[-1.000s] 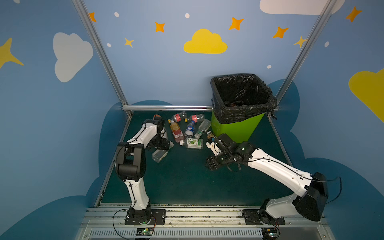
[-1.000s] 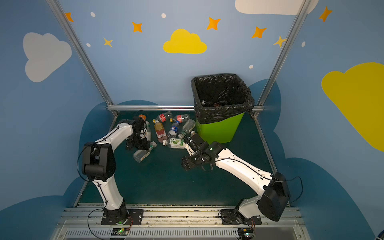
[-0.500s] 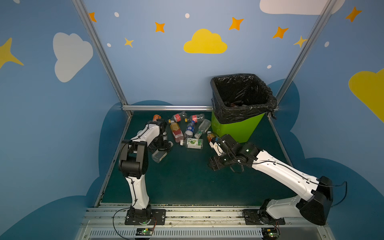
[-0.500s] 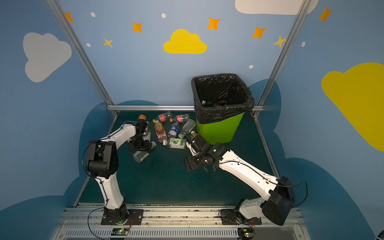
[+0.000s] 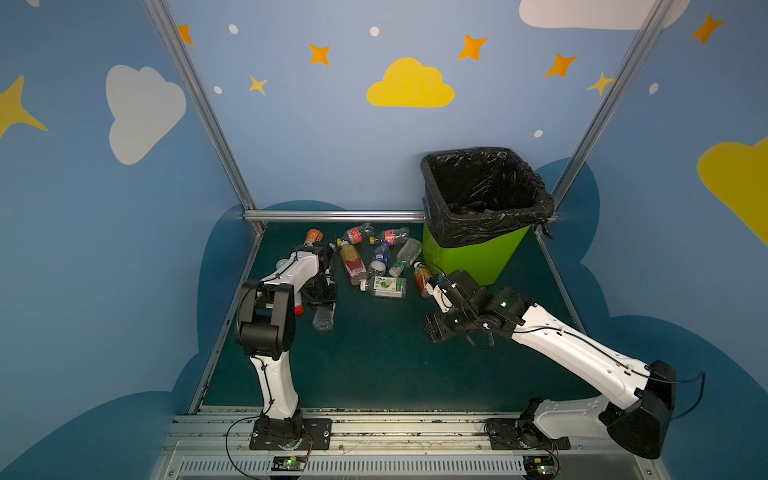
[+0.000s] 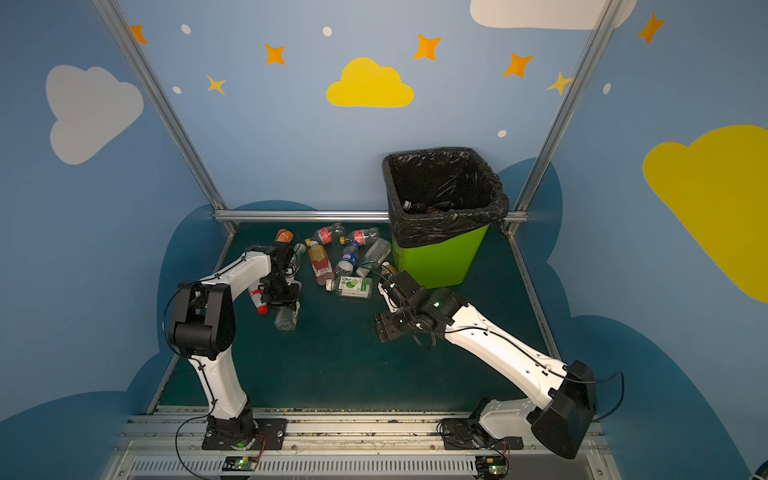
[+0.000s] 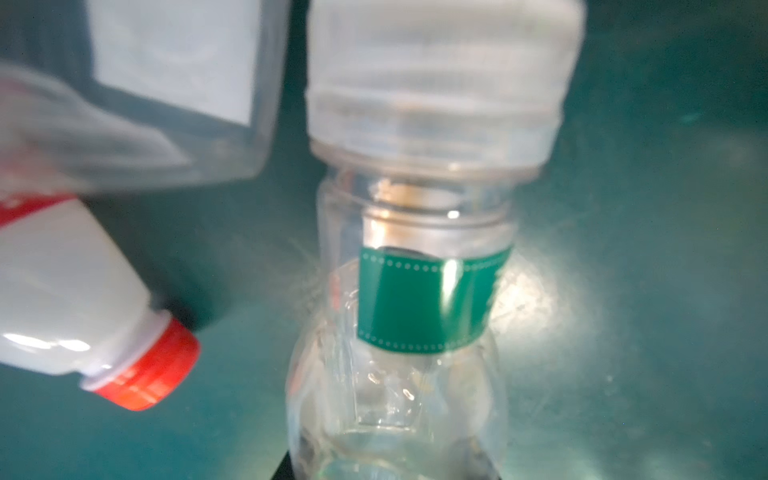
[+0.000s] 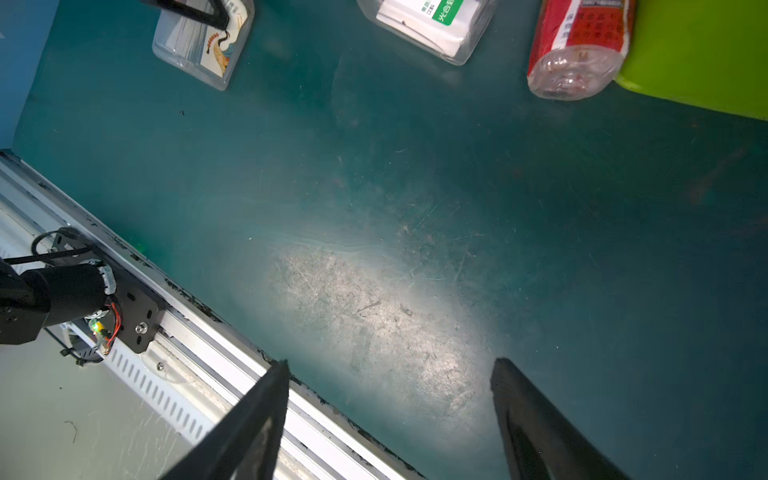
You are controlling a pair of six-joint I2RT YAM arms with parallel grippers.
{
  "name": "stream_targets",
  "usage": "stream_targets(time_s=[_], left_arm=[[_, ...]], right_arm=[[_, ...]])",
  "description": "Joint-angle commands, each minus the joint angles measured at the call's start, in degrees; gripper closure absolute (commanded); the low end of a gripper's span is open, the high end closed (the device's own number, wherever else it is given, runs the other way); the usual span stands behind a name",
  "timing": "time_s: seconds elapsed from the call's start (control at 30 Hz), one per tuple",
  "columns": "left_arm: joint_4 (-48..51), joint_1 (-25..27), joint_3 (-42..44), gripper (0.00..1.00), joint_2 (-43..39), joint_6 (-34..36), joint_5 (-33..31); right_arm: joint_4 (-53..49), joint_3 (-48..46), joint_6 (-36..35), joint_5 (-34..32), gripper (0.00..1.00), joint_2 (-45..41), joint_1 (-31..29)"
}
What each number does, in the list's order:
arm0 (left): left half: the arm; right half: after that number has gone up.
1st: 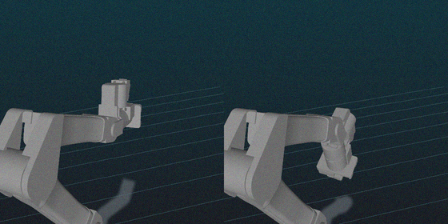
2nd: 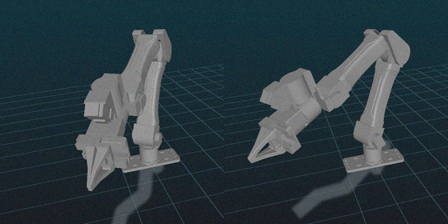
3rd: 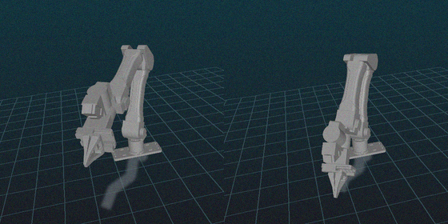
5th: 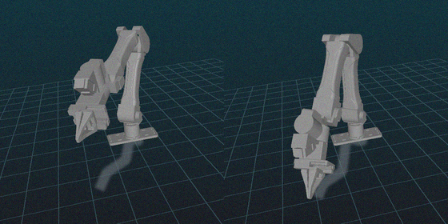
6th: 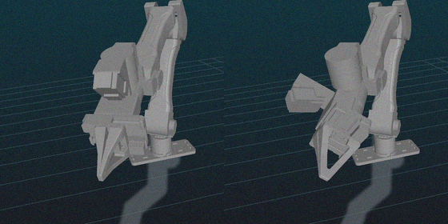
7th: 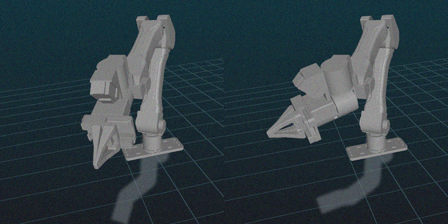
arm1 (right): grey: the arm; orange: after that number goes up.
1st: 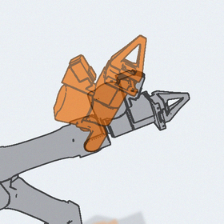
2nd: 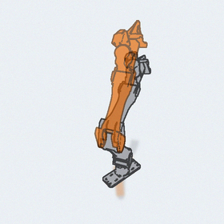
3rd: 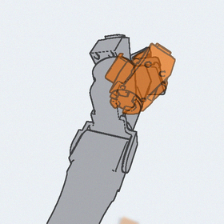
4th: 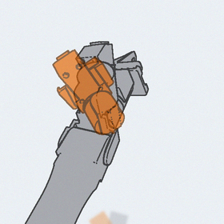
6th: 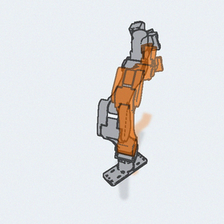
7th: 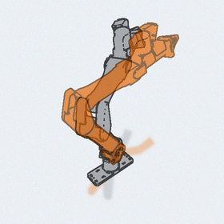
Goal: Throw the plastic bottles in the bin
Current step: 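Lift the green-cap bottle over the bin and open the left gripper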
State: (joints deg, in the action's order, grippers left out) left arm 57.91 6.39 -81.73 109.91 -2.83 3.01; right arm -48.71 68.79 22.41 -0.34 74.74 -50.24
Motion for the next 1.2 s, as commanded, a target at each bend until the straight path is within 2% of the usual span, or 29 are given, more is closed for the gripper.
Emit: stream_targets(time_s=[0.0,0.2,0.33,0.4,0.47,0.57,0.7,0.8,0.83,0.87,0.9,0.93,0.97,1.0,1.17], left_arm=[[1.9,-0.1,-0.8,0.63,-5.6,-2.1,2.1],[5.2,-1.6,-7.3,0.61,-11.6,-4.8,7.3],[4.2,-2.1,-15.1,0.56,-16.6,-8.6,12.4],[-1.1,-2.2,-17.4,0.55,-20.3,-12.0,16.8],[-13.3,-1.7,-16.2,0.52,-24.8,-18.1,21.6],[-30.5,1.2,-16.0,0.50,-27.1,-24.6,23.5],[-43.0,9.3,-27.0,0.50,-17.7,-27.4,24.9],[-40.7,16.6,-49.5,0.50,-0.6,-25.8,26.8],[-36.9,18.8,-62.3,0.43,7.9,-24.9,27.7],[-32.4,20.5,-78.0,0.26,17.6,-24.5,27.8],[-29.0,21.2,-91.9,0.04,25.8,-25.2,27.0],[-32.5,20.7,-96.4,0.00,29.5,-29.0,28.3],[-36.0,20.3,-91.1,0.00,28.3,-33.0,28.5],[-35.9,19.9,-87.0,0.00,26.3,-33.1,27.3],[-30.1,20.3,-80.5,0.00,15.7,-24.0,20.4]], right_arm=[[-1.4,-1.7,1.4,-2.0,0.23,-1.8,0.4],[-1.1,-3.6,1.9,-2.9,0.23,-2.7,0.6],[-1.0,-4.8,2.1,-3.6,0.23,-3.4,0.7],[-0.8,-5.2,2.3,-3.8,0.23,-3.9,0.7],[-0.8,-5.5,2.3,-4.1,0.23,-4.3,0.7],[-1.0,-5.5,2.3,-4.4,0.23,-4.8,0.8],[-1.2,-5.4,1.8,-4.3,0.23,-5.4,1.1],[-1.9,-4.9,1.3,-4.0,0.23,-5.5,1.5],[-2.1,-4.9,1.2,-3.9,0.23,-5.5,1.7],[-2.3,-4.9,1.3,-3.9,0.23,-5.6,1.8],[-2.5,-4.9,1.3,-3.7,0.23,-5.6,2.0],[-3.0,-4.6,1.3,-3.5,0.23,-5.6,2.1],[-3.8,-4.5,1.4,-3.6,0.23,-5.8,2.2],[-4.3,-4.5,1.6,-3.8,0.23,-6.1,2.3],[-2.6,-6.7,2.0,-3.7,0.22,-8.7,3.0]])
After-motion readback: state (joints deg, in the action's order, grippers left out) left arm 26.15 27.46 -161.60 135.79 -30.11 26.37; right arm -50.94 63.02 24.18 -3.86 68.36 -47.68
